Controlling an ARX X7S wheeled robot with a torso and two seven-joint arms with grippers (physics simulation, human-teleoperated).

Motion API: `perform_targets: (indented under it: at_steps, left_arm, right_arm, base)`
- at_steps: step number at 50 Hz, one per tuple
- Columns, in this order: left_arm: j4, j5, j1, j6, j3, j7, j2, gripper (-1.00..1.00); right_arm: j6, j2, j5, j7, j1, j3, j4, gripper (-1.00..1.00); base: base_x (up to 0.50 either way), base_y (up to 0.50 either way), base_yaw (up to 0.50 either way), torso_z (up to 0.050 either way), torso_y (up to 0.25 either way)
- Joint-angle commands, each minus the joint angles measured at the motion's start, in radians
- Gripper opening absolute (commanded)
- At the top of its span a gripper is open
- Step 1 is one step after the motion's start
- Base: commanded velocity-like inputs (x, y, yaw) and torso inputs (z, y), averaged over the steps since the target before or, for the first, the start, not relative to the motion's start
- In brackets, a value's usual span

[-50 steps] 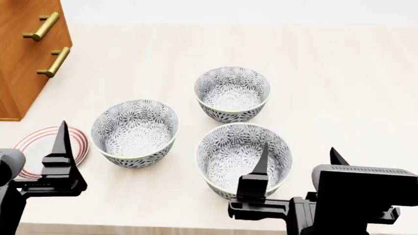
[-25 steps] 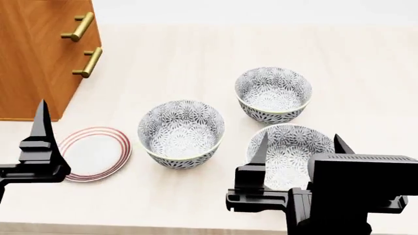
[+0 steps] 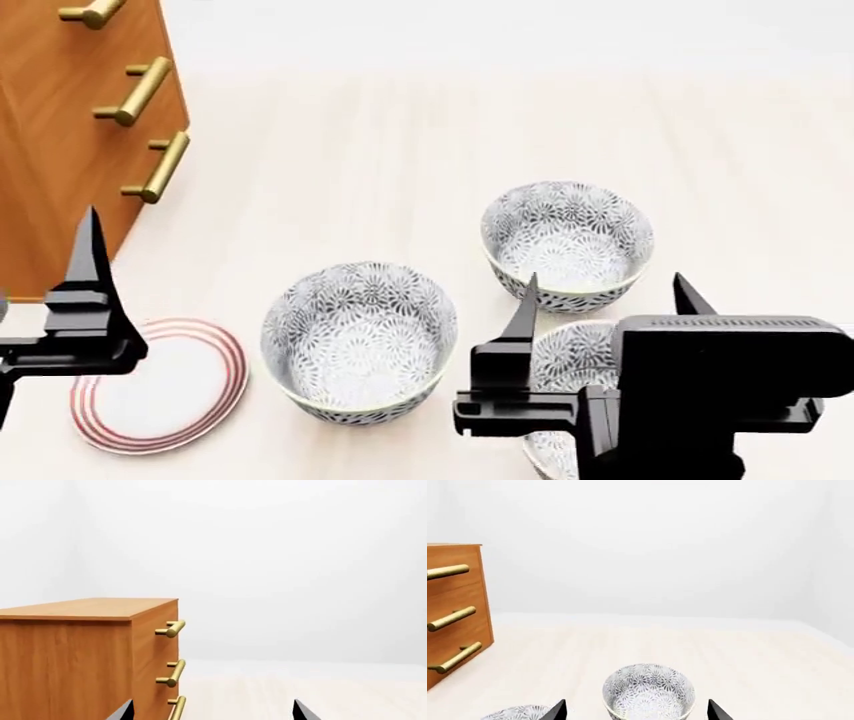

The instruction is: Stack the bowl at the front on the bowl in the middle.

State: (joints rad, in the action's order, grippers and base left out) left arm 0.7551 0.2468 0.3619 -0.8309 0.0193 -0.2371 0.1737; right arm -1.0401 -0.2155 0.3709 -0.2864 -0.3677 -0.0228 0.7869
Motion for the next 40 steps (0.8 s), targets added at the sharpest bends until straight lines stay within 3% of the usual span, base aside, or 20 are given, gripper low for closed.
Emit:
perform_targets:
  at_steps: [1,28,37,40]
  left_arm:
    - [-0.010,0.000,-0.010,0.017,0.009,-0.007,0.007,1.00]
    - [-0.013,0.010,-0.014,0.027,0.025,-0.023,0.021,1.00]
    - [-0.023,0.016,-0.009,0.025,0.029,-0.028,0.024,1.00]
    - [-0.019,0.018,-0.009,0.022,0.030,-0.029,0.026,1.00]
  right_arm:
    - [0.001,-0.007,0.006,-0.004,0.000,-0.009,0.001,1.00]
    - [0.005,-0.002,0.003,-0.051,-0.003,-0.005,-0.005,1.00]
    - [-0.142,0.034,0.043,-0.100,-0.077,0.048,-0.025,1.00]
    - [-0.248,0.063,0.091,-0.112,-0.143,0.125,-0.001,1.00]
  base:
    - [0.50,0.00,0.00,0.000,0.000]
    - [0.49,0.00,0.00,0.000,0.001]
    - [0.00,0.00,0.00,0.000,0.001]
    - [0.00,0.00,0.00,0.000,0.000]
